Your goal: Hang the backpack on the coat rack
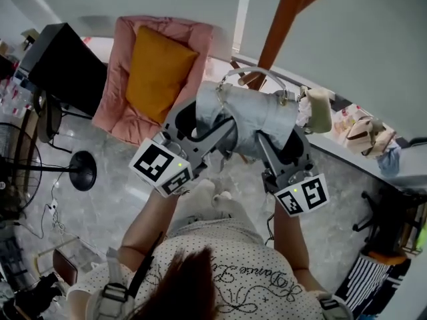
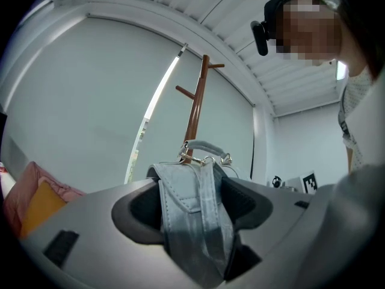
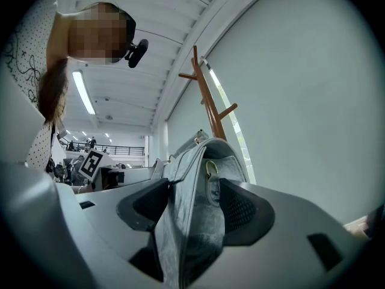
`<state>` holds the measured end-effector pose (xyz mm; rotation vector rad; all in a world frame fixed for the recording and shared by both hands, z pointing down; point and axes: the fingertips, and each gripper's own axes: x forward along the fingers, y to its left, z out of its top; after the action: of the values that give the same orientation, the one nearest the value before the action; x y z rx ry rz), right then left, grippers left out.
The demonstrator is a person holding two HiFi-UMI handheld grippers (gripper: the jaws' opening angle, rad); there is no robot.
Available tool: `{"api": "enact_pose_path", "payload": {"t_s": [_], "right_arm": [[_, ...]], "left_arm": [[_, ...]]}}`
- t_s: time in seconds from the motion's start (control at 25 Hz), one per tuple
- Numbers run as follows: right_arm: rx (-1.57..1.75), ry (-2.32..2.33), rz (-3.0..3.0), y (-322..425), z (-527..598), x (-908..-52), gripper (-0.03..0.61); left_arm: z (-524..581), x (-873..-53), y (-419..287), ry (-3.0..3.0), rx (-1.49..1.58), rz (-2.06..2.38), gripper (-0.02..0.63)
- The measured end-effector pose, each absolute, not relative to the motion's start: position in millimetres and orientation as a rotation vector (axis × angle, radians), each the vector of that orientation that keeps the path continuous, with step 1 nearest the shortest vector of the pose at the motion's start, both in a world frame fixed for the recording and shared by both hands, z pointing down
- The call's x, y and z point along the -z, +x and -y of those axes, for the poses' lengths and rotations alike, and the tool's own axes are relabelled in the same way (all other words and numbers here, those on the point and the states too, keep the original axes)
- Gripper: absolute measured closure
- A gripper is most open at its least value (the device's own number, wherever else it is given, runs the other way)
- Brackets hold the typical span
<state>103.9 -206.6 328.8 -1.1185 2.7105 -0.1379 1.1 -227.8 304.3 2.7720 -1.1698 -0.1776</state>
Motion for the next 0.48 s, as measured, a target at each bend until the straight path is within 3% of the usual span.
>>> {"api": "enact_pose_path", "payload": {"t_s": [0.48], "right_arm": [[0.17, -1.251, -2.703, 91.8, 221.5, -357.8, 0.302]], "left_arm": [[252.3, -337.0, -8.9, 2.761, 0.142, 1.03, 0.334]]}}
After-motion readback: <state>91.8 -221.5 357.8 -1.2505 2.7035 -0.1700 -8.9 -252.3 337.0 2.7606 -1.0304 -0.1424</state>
